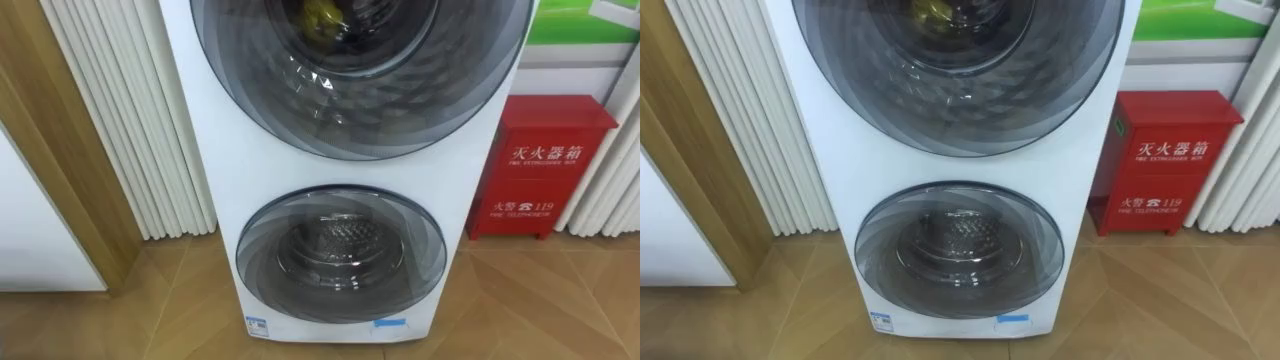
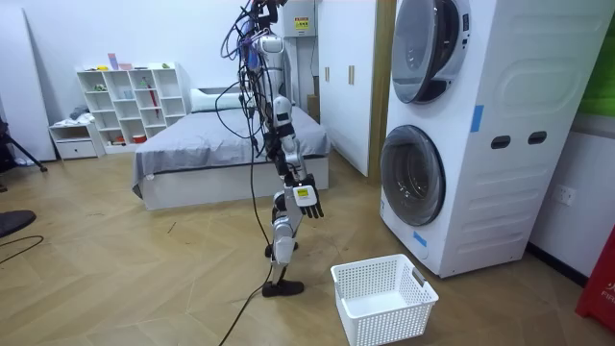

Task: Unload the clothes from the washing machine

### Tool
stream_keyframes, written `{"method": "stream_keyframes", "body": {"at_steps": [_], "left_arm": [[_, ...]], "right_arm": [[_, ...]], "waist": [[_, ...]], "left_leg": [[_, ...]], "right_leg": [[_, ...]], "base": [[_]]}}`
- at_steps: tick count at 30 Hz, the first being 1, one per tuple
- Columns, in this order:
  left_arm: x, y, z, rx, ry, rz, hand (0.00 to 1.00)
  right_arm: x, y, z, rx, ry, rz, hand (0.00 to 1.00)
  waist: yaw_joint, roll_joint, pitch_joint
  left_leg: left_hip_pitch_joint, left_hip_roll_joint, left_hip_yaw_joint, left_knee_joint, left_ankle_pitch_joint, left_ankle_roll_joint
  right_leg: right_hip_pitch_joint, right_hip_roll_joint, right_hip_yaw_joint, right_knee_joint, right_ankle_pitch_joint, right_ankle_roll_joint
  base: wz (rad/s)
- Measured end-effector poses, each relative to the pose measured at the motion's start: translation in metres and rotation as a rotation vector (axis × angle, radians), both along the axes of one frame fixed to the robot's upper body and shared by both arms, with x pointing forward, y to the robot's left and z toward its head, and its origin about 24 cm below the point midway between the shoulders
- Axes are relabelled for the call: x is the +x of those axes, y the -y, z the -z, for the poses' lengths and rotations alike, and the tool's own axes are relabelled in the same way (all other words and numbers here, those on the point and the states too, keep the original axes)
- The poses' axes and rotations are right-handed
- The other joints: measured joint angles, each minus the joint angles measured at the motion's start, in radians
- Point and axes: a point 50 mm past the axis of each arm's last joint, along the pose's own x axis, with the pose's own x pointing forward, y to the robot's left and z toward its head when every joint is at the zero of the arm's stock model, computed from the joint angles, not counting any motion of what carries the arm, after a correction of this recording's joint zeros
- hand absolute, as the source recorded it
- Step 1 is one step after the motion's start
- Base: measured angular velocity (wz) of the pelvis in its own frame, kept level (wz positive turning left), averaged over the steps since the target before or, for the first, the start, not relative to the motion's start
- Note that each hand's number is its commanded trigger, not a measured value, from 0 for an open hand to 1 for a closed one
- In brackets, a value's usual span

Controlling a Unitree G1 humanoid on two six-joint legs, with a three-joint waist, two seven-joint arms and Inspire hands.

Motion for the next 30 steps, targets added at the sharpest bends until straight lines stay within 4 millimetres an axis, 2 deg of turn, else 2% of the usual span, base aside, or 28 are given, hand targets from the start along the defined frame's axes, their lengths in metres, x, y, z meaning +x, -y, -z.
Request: {"method": "stream_keyframes", "body": {"at_steps": [4, 9, 22, 25, 27, 28, 30], "left_arm": [[0.001, -0.001, 0.000, 0.016, 0.008, -0.002, 0.00], [0.006, -0.005, -0.002, 0.041, 0.026, 0.012, 0.00], [0.010, -0.005, -0.002, -0.003, 0.034, 0.018, 0.00], [0.012, -0.005, -0.002, -0.029, 0.034, 0.024, 0.00], [0.013, -0.007, -0.002, -0.042, 0.032, 0.032, 0.00], [0.014, -0.007, -0.002, -0.045, 0.032, 0.034, 0.00], [0.017, -0.010, -0.003, -0.047, 0.035, 0.050, 0.00]], "right_arm": [[0.000, -0.001, 0.000, -0.001, 0.000, -0.001, 0.00], [0.000, 0.000, 0.000, 0.005, 0.006, -0.002, 0.00], [0.005, 0.002, -0.001, -0.022, 0.008, -0.004, 0.00], [0.028, 0.012, -0.006, -0.060, 0.048, -0.008, 0.00], [0.070, 0.024, -0.020, -0.114, 0.187, -0.043, 0.00], [0.084, 0.027, -0.025, -0.125, 0.231, -0.043, 0.00], [0.134, 0.041, -0.049, -0.171, 0.388, -0.008, 0.00]], "waist": [[0.002, -0.008, -0.0009], [0.001, -0.015, 0.0038], [0.005, -0.012, 0.0032], [0.002, -0.008, 0.0075], [0.000, -0.009, 0.0089], [0.000, -0.010, 0.0093], [0.002, -0.018, 0.0088]], "left_leg": [[0.000, 0.000, 0.001, -0.001, 0.000, 0.000], [-0.006, 0.000, 0.001, -0.001, -0.001, -0.001], [-0.007, 0.000, -0.001, 0.001, -0.004, -0.001], [-0.009, 0.001, -0.001, 0.005, -0.005, 0.000], [-0.012, 0.001, -0.001, 0.015, -0.005, 0.001], [-0.012, 0.001, -0.001, 0.017, -0.005, 0.001], [-0.014, 0.001, -0.005, 0.022, -0.005, 0.001]], "right_leg": [[0.000, 0.000, 0.001, -0.004, 0.000, 0.000], [-0.003, 0.000, -0.001, -0.009, 0.000, 0.000], [-0.003, 0.000, -0.015, 0.000, 0.000, 0.000], [-0.001, -0.001, -0.017, 0.012, 0.000, 0.000], [-0.003, -0.001, -0.017, 0.013, 0.000, 0.000], [-0.004, -0.001, -0.018, 0.013, 0.000, 0.000], [-0.004, -0.001, -0.021, 0.013, 0.000, 0.000]], "base": [[0.00], [0.00], [0.00], [0.00], [0.00], [0.00], [0.05]]}}
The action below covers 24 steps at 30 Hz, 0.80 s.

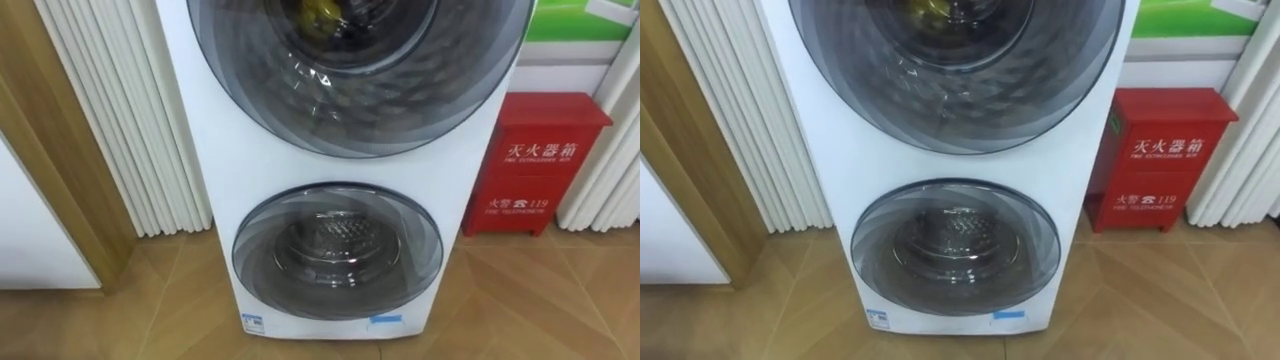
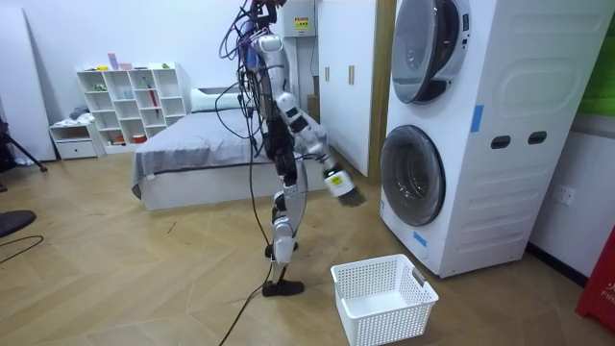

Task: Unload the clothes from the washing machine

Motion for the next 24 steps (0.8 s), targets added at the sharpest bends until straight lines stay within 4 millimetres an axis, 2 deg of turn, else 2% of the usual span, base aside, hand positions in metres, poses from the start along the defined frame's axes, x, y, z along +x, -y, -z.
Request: {"method": "stream_keyframes", "body": {"at_steps": [1, 3, 4, 6, 8, 9, 12, 15, 18, 24], "left_arm": [[0.001, -0.001, 0.000, 0.002, 0.003, 0.002, 0.00], [0.001, -0.007, -0.002, 0.011, 0.000, 0.002, 0.00], [0.002, -0.009, -0.003, 0.014, -0.002, 0.005, 0.00], [0.002, -0.015, -0.004, 0.026, -0.012, 0.008, 0.00], [0.002, -0.018, -0.005, 0.035, -0.016, 0.009, 0.00], [0.005, -0.019, -0.007, 0.044, -0.011, 0.018, 0.00], [0.008, -0.023, -0.008, 0.055, -0.004, 0.023, 0.00], [0.013, -0.027, -0.011, 0.063, 0.020, 0.031, 0.00], [0.012, -0.028, -0.012, 0.070, 0.011, 0.029, 0.00], [0.008, -0.030, -0.012, 0.080, -0.010, 0.019, 0.00]], "right_arm": [[0.011, 0.003, -0.007, -0.010, 0.035, 0.008, 0.00], [0.052, 0.012, -0.036, -0.059, 0.176, 0.002, 0.00], [0.062, 0.013, -0.043, -0.066, 0.207, 0.005, 0.00], [0.094, 0.017, -0.074, -0.103, 0.326, 0.001, 0.00], [0.113, 0.022, -0.094, -0.122, 0.392, 0.012, 0.00], [0.123, 0.027, -0.108, -0.145, 0.433, 0.016, 0.00], [0.148, 0.029, -0.142, -0.176, 0.543, 0.015, 0.00], [0.161, 0.030, -0.167, -0.203, 0.624, 0.007, 0.00], [0.171, 0.032, -0.189, -0.219, 0.682, 0.005, 0.00], [0.180, 0.029, -0.232, -0.309, 0.822, -0.071, 0.00]], "waist": [[0.003, -0.004, -0.0011], [0.006, -0.021, -0.0041], [0.010, -0.020, -0.0067], [0.017, -0.040, -0.0059], [0.025, -0.051, -0.0086], [0.031, -0.058, -0.0136], [0.042, -0.059, -0.0143], [0.048, -0.056, -0.0150], [0.058, -0.050, -0.0169], [0.079, -0.052, -0.0207]], "left_leg": [[0.000, 0.000, 0.000, 0.002, 0.000, 0.001], [-0.009, -0.001, -0.005, 0.011, 0.000, 0.002], [-0.010, -0.001, -0.007, 0.011, 0.000, 0.002], [-0.014, -0.001, -0.010, 0.012, 0.000, 0.002], [-0.020, -0.002, -0.019, 0.013, 0.000, 0.002], [-0.026, -0.002, -0.021, 0.013, 0.000, 0.002], [-0.032, -0.002, -0.028, 0.014, 0.000, 0.002], [-0.032, -0.003, -0.036, 0.013, 0.000, 0.002], [-0.033, -0.004, -0.045, 0.008, 0.001, 0.002], [-0.020, -0.004, -0.047, -0.012, 0.002, 0.001]], "right_leg": [[0.000, 0.000, 0.000, 0.000, 0.000, 0.000], [0.000, 0.000, -0.011, -0.003, 0.000, 0.000], [0.000, 0.000, -0.011, -0.003, 0.000, 0.000], [-0.003, 0.000, -0.012, -0.002, 0.000, 0.000], [-0.007, 0.000, -0.026, 0.005, 0.000, 0.000], [-0.017, 0.000, -0.033, 0.016, 0.000, 0.000], [-0.015, -0.001, -0.042, 0.017, 0.000, -0.001], [-0.014, -0.001, -0.068, 0.016, 0.000, 0.000], [-0.014, -0.001, -0.075, 0.016, 0.000, 0.000], [-0.010, -0.001, -0.087, 0.017, 0.000, 0.000]], "base": [[0.07], [0.11], [0.08], [0.04], [0.12], [0.13], [0.09], [0.13], [0.09], [0.00]]}}
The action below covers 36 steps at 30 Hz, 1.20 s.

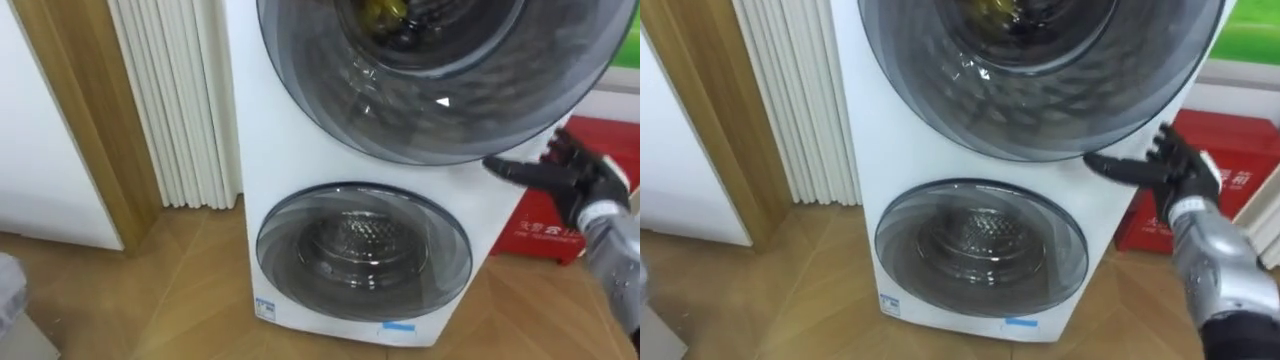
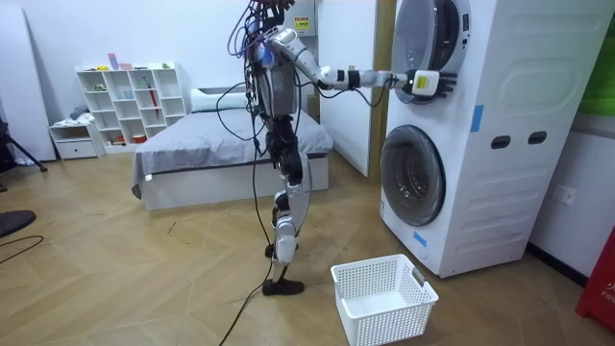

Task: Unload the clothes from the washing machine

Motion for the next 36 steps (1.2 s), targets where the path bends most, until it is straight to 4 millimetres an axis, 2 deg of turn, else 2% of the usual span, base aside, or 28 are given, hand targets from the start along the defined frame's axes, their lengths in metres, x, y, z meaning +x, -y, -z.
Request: {"method": "stream_keyframes", "body": {"at_steps": [2, 4, 8, 12, 16, 17, 18, 19, 20, 21, 24, 27, 30, 32, 36], "left_arm": [[0.000, 0.000, 0.000, 0.001, 0.000, 0.000, 0.00], [0.000, -0.001, -0.001, 0.005, 0.002, 0.000, 0.00], [0.000, -0.001, -0.001, 0.006, 0.002, 0.002, 0.00], [0.000, -0.002, -0.001, 0.005, 0.001, 0.003, 0.00], [-0.001, -0.002, -0.001, 0.007, -0.001, 0.003, 0.00], [-0.002, -0.002, -0.001, 0.007, -0.005, 0.002, 0.00], [-0.002, -0.005, -0.002, 0.017, 0.001, 0.000, 0.00], [-0.004, -0.009, -0.004, 0.031, 0.000, -0.008, 0.00], [-0.010, -0.016, -0.006, 0.061, -0.018, -0.018, 0.00], [-0.017, -0.015, -0.005, 0.075, -0.046, -0.018, 0.00], [-0.013, -0.012, -0.004, 0.078, -0.038, 0.005, 0.00], [0.002, -0.010, -0.005, 0.083, -0.003, 0.032, 0.00], [0.003, -0.009, -0.005, 0.086, 0.001, 0.039, 0.00], [-0.001, -0.009, -0.005, 0.085, -0.006, 0.032, 0.00], [-0.004, -0.008, -0.004, 0.087, -0.013, 0.035, 0.00]], "right_arm": [[0.001, -0.001, -0.010, -0.012, 0.033, -0.007, 0.00], [0.001, 0.000, -0.016, -0.027, 0.045, 0.010, 0.00], [0.006, 0.004, -0.034, -0.053, 0.081, 0.045, 0.00], [0.005, 0.009, -0.036, -0.089, 0.061, 0.074, 0.00], [0.004, 0.009, -0.048, -0.109, 0.084, 0.087, 0.00], [0.004, 0.006, -0.051, -0.111, 0.089, 0.080, 0.00], [0.004, 0.003, -0.058, -0.118, 0.114, 0.078, 0.00], [0.004, -0.001, -0.065, -0.124, 0.142, 0.064, 0.00], [0.002, -0.012, -0.087, -0.148, 0.236, 0.029, 0.00], [-0.003, -0.018, -0.107, -0.163, 0.322, 0.012, 0.00], [-0.010, -0.021, -0.129, -0.185, 0.435, 0.019, 0.00], [-0.014, -0.028, -0.139, -0.196, 0.488, -0.016, 0.00], [-0.015, -0.029, -0.136, -0.195, 0.482, -0.017, 0.00], [-0.016, -0.035, -0.139, -0.195, 0.503, -0.035, 0.00], [-0.025, -0.039, -0.131, -0.225, 0.510, -0.051, 0.00]], "waist": [[0.003, -0.009, 0.0009], [0.001, -0.021, 0.0058], [-0.005, -0.035, 0.0063], [-0.008, -0.033, 0.0056], [-0.015, -0.035, 0.0055], [-0.027, -0.030, 0.0050], [-0.022, -0.021, 0.0068], [-0.020, -0.024, 0.0056], [-0.027, -0.033, 0.0045], [-0.057, -0.023, 0.0033], [-0.062, -0.021, 0.0063], [-0.064, -0.036, 0.0089], [-0.050, -0.038, 0.0074], [-0.049, -0.032, 0.0106], [-0.031, -0.020, 0.0059]], "left_leg": [[0.005, 0.000, -0.001, -0.010, 0.002, -0.001], [0.001, 0.000, -0.001, -0.013, 0.003, -0.001], [-0.002, -0.001, -0.004, -0.015, 0.003, -0.001], [0.015, 0.001, -0.040, -0.027, 0.007, 0.001], [0.014, 0.001, -0.044, -0.052, 0.007, 0.001], [0.019, 0.006, -0.078, -0.060, 0.012, 0.003], [0.029, 0.035, -0.149, -0.061, 0.014, 0.003], [0.025, 0.042, -0.179, -0.059, 0.014, 0.002], [0.016, 0.046, -0.200, -0.061, 0.008, -0.009], [0.030, 0.052, -0.166, -0.078, 0.008, -0.028], [0.076, 0.067, -0.055, -0.098, 0.014, -0.034], [0.071, 0.061, -0.033, -0.098, 0.013, -0.032], [0.073, 0.052, -0.031, -0.093, 0.011, -0.028], [0.072, 0.050, -0.029, -0.095, 0.009, -0.026], [0.077, 0.049, -0.027, -0.089, 0.010, -0.026]], "right_leg": [[0.002, 0.000, 0.000, 0.000, 0.000, 0.000], [-0.002, 0.000, -0.001, -0.001, 0.000, 0.000], [-0.005, 0.000, -0.002, 0.003, 0.000, 0.000], [-0.026, 0.000, -0.004, 0.061, -0.001, 0.001], [-0.040, -0.001, -0.005, 0.071, -0.001, 0.001], [-0.080, -0.003, -0.007, 0.140, -0.003, 0.001], [-0.151, 0.028, 0.041, 0.183, -0.043, -0.022], [-0.181, 0.058, 0.072, 0.132, -0.046, -0.045], [-0.227, 0.089, 0.089, 0.038, 0.081, -0.090], [-0.210, 0.089, 0.039, 0.048, 0.086, -0.084], [-0.158, 0.096, 0.014, 0.042, 0.085, -0.085], [-0.150, 0.101, -0.001, 0.021, 0.085, -0.084], [-0.140, 0.096, 0.000, 0.013, 0.087, -0.083], [-0.140, 0.095, 0.007, 0.014, 0.086, -0.083], [-0.132, 0.096, 0.012, 0.013, 0.086, -0.083]], "base": [[0.00], [0.00], [0.01], [0.03], [-0.02], [-0.30], [-0.47], [-0.64], [-0.22], [-0.06], [0.16], [0.21], [0.00], [-0.02], [0.00]]}}
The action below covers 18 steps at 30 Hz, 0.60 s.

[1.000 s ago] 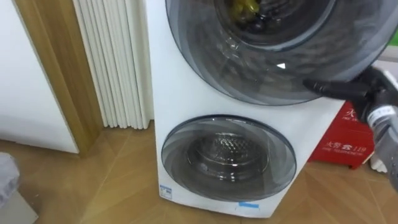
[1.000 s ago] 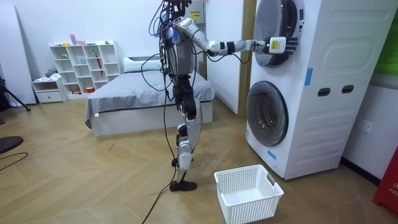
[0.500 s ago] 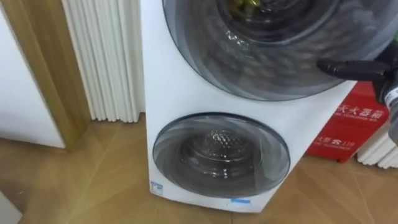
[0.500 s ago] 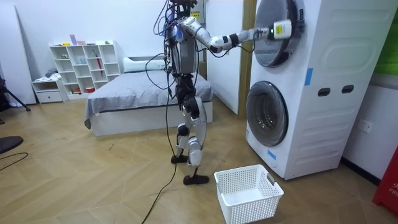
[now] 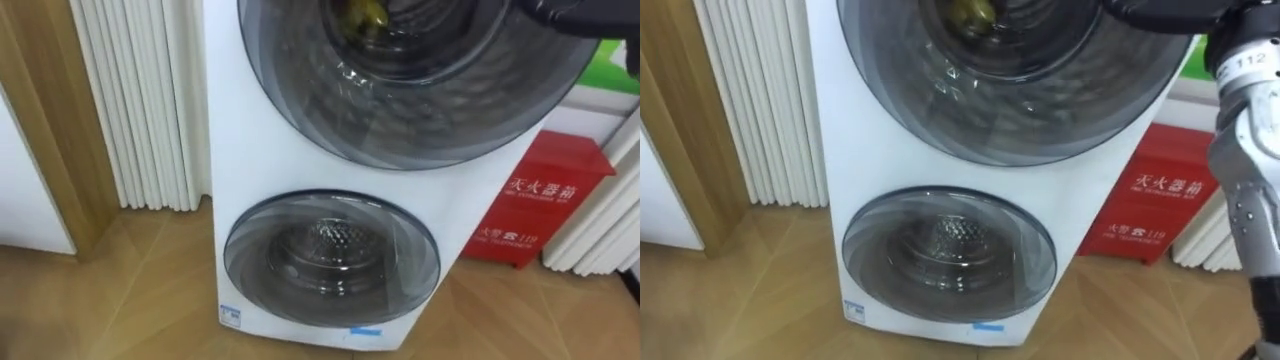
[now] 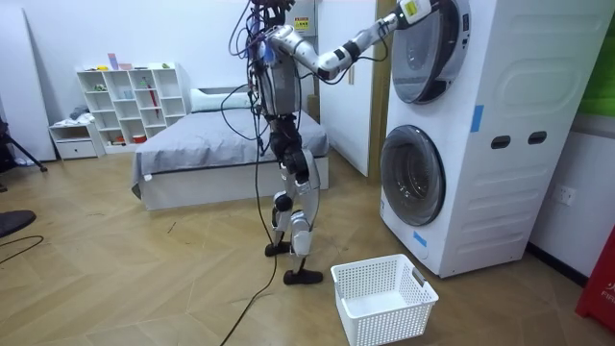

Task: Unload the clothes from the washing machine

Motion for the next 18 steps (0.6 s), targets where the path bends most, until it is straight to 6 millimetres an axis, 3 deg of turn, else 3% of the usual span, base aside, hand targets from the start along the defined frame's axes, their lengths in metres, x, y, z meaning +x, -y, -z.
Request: {"method": "stream_keyframes", "body": {"at_steps": [2, 10, 15, 18], "left_arm": [[0.001, 0.000, 0.000, 0.002, 0.003, 0.000, 0.00], [0.002, 0.004, 0.001, 0.024, 0.002, 0.039, 0.00], [0.000, 0.009, 0.003, 0.026, 0.018, 0.014, 0.00], [0.003, 0.012, 0.003, 0.017, 0.038, 0.019, 0.00]], "right_arm": [[-0.004, -0.002, 0.003, -0.016, 0.009, -0.006, 0.00], [-0.016, -0.003, 0.053, 0.014, -0.070, -0.009, 0.00], [-0.033, -0.003, 0.108, 0.114, -0.227, -0.027, 0.00], [-0.040, -0.005, 0.124, 0.135, -0.280, -0.066, 0.00]], "waist": [[0.003, 0.010, 0.0041], [0.005, 0.017, 0.0029], [-0.002, 0.022, 0.0050], [0.001, 0.029, 0.0035]], "left_leg": [[0.007, 0.000, 0.006, 0.002, 0.000, 0.000], [0.022, 0.003, 0.041, -0.002, 0.000, 0.001], [0.029, 0.004, 0.043, -0.007, -0.002, 0.002], [0.026, 0.005, 0.054, -0.008, -0.002, 0.002]], "right_leg": [[0.004, 0.001, 0.006, 0.000, 0.000, 0.000], [0.008, 0.005, 0.032, 0.001, 0.000, 0.000], [0.014, 0.006, 0.036, -0.003, 0.000, 0.001], [0.002, 0.007, 0.040, 0.000, 0.000, 0.001]], "base": [[-0.07], [-0.08], [-0.01], [-0.10]]}}
